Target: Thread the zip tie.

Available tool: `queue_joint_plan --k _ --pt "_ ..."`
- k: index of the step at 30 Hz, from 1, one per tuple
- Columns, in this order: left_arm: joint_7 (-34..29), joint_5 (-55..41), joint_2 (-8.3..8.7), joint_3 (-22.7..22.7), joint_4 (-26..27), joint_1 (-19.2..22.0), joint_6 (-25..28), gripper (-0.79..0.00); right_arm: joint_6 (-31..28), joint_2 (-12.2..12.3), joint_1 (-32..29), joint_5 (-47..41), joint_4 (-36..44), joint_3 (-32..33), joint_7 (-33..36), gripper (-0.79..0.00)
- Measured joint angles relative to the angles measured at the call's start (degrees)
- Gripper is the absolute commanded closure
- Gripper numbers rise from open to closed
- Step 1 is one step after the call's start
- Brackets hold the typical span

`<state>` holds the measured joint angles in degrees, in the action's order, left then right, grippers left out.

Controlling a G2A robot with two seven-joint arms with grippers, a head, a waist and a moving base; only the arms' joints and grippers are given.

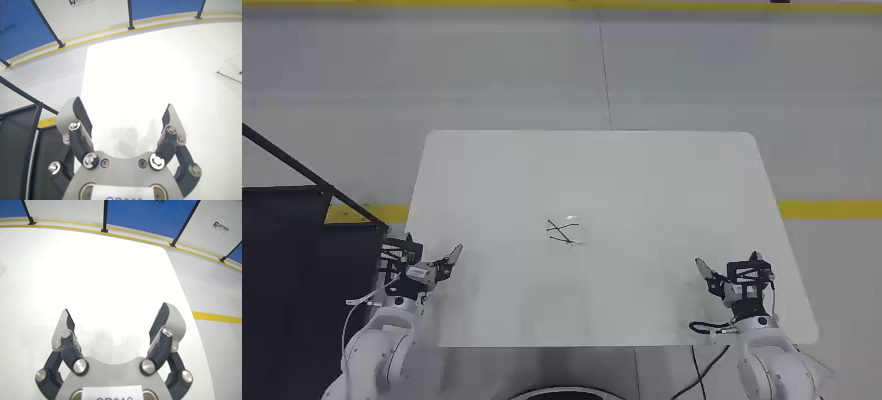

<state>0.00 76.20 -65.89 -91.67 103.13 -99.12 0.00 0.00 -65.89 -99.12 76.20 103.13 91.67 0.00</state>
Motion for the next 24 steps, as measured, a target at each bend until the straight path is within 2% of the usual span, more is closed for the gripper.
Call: queue_joint_plan --k 15,20,24 --pt "-0.31 0.74 0.01 0.38 0.2 0.13 0.95 -0.785 0.0 0.0 0.0 0.0 0.0 0.0 0.0 -0.785" --pt "-4.99 -0.84 -0.19 1.26 2.61 0.83 1.73 -0.785 0.0 0.0 0.0 0.0 0.0 0.0 0.0 -0.785" --pt "-12.43 -6.42 -0.22 1.17 5.26 1.81 5.04 -0.785 0.0 0.0 0.0 0.0 0.0 0.0 0.0 -0.785"
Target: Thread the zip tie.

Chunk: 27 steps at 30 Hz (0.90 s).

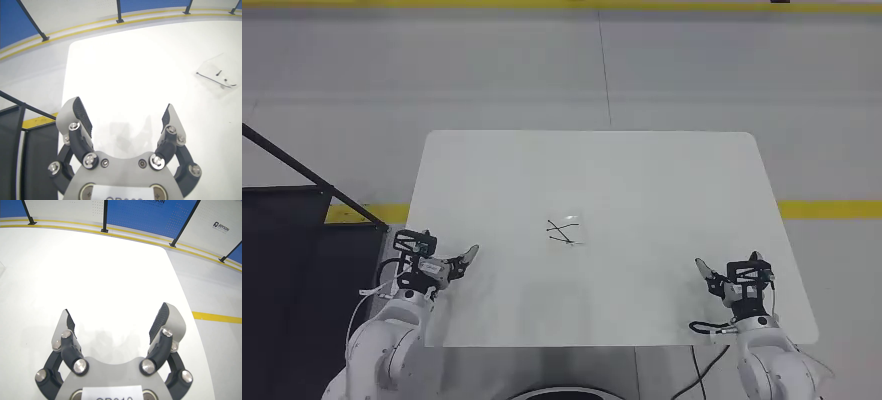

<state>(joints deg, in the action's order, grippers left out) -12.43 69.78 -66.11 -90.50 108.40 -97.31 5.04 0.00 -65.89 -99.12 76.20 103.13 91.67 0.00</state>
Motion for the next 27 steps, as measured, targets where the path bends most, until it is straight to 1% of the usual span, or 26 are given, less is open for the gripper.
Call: queue_joint_plan --k 3,7,12,16,27 --pt "-7.38 -5.4 0.09 -0.35 1.41 1.63 2.83 -0.785 0.0 0.0 0.0 0.0 0.0 0.0 0.0 -0.785" --pt "-17.35 -12.1 0.22 -0.04 1.67 4.99 5.16 -0.785 0.0 0.0 0.0 0.0 0.0 0.0 0.0 -0.785" --pt "-26.5 -18.65 0.26 1.19 1.22 8.74 5.69 -0.785 0.0 0.0 0.0 0.0 0.0 0.0 0.0 -0.785" --pt "-34.17 -27.26 0.4 1.61 0.71 11.07 7.64 -0.785 0.0 0.0 0.0 0.0 0.0 0.0 0.0 -0.785" --pt "-33.61 -26.14 0.4 1.6 0.71 11.01 7.6 -0.785 0.0 0.0 0.0 0.0 0.0 0.0 0.0 -0.785"
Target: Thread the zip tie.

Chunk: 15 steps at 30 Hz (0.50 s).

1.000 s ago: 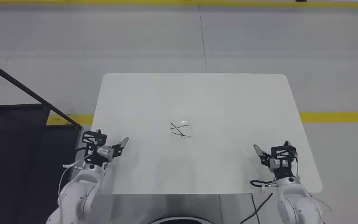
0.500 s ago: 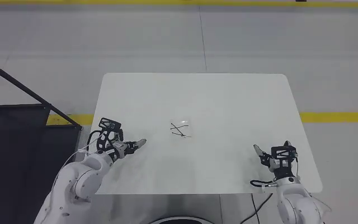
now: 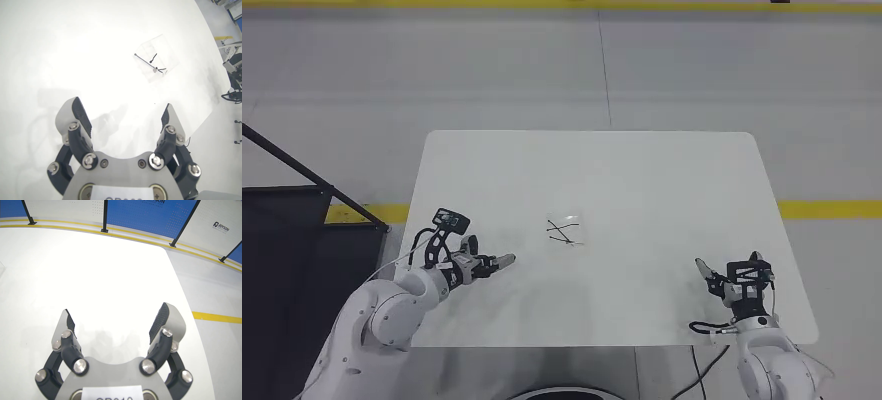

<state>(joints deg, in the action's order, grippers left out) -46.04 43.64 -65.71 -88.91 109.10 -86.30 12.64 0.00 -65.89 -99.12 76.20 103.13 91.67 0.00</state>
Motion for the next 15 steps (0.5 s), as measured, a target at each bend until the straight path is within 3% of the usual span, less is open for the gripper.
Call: queue_joint_plan --k 6,15 --pt "-1.18 -8.99 -0.45 1.73 -2.31 2.73 -4.09 -0.785 0.0 0.0 0.0 0.0 0.0 0.0 0.0 -0.785" --pt "-8.69 -22.98 -1.25 7.82 -12.13 14.26 -10.76 -0.785 0.0 0.0 0.0 0.0 0.0 0.0 0.0 -0.785"
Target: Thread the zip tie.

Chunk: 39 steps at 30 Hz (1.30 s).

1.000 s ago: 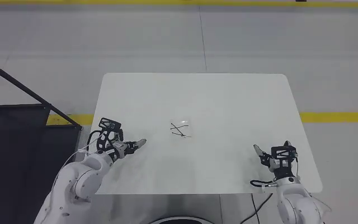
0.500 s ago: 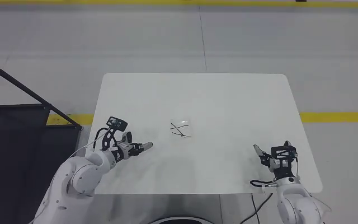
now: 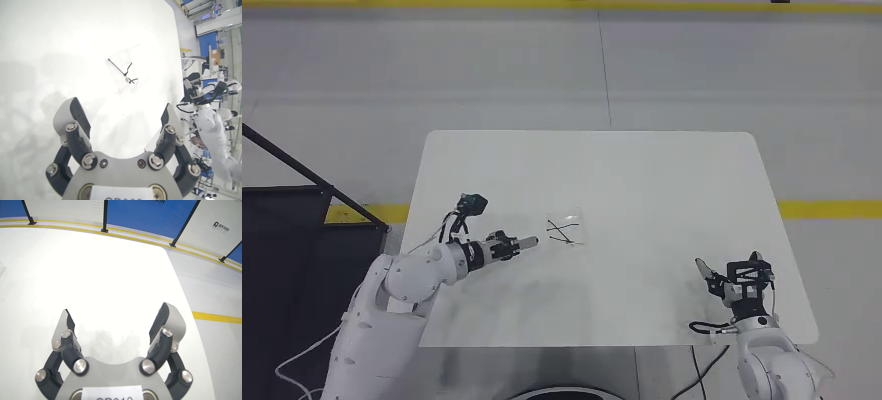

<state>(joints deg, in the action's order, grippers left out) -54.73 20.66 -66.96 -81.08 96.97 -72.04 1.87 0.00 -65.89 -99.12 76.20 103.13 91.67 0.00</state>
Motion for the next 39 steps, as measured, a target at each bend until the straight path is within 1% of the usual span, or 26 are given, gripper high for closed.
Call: queue_joint_plan --k 2,4,15,20,25,26,29,31,34,37,39 --pt "-0.65 -3.29 -0.26 1.1 -2.62 2.12 -2.11 -0.785 0.0 0.0 0.0 0.0 0.0 0.0 0.0 -0.785" --pt "-1.03 -5.85 -0.38 1.51 -3.84 2.91 -3.24 -0.785 0.0 0.0 0.0 0.0 0.0 0.0 0.0 -0.785" --pt "-0.92 -5.07 -0.39 1.41 -3.77 2.77 -3.19 -0.785 0.0 0.0 0.0 0.0 0.0 0.0 0.0 -0.785" --pt "4.24 -10.02 -0.84 2.02 -5.29 2.92 -4.51 -0.785 0.0 0.0 0.0 0.0 0.0 0.0 0.0 -0.785" --pt "6.43 -12.38 -1.15 3.55 -7.35 4.09 -5.37 -0.785 0.0 0.0 0.0 0.0 0.0 0.0 0.0 -0.785" --pt "6.74 -12.43 -1.17 3.8 -7.71 4.33 -5.46 -0.763 0.0 0.0 0.0 0.0 0.0 0.0 0.0 -0.785" --pt "7.52 -12.9 -1.26 4.55 -8.81 4.91 -5.49 -0.606 0.0 0.0 0.0 0.0 0.0 0.0 0.0 -0.785" --pt "8.04 -13.11 -1.32 5.08 -9.61 5.18 -5.29 -0.566 0.0 0.0 0.0 0.0 0.0 0.0 0.0 -0.785" --pt "8.79 -13.09 -1.4 5.93 -10.78 5.63 -5.07 -0.483 0.0 0.0 0.0 0.0 0.0 0.0 0.0 -0.785" --pt "9.2 -13.3 -1.48 6.71 -11.77 6.1 -5.0 -0.474 0.0 0.0 0.0 0.0 0.0 0.0 0.0 -0.785" --pt "9.41 -13.29 -1.51 7.11 -12.19 6.4 -5.01 -0.425 0.0 0.0 0.0 0.0 0.0 0.0 0.0 -0.785"
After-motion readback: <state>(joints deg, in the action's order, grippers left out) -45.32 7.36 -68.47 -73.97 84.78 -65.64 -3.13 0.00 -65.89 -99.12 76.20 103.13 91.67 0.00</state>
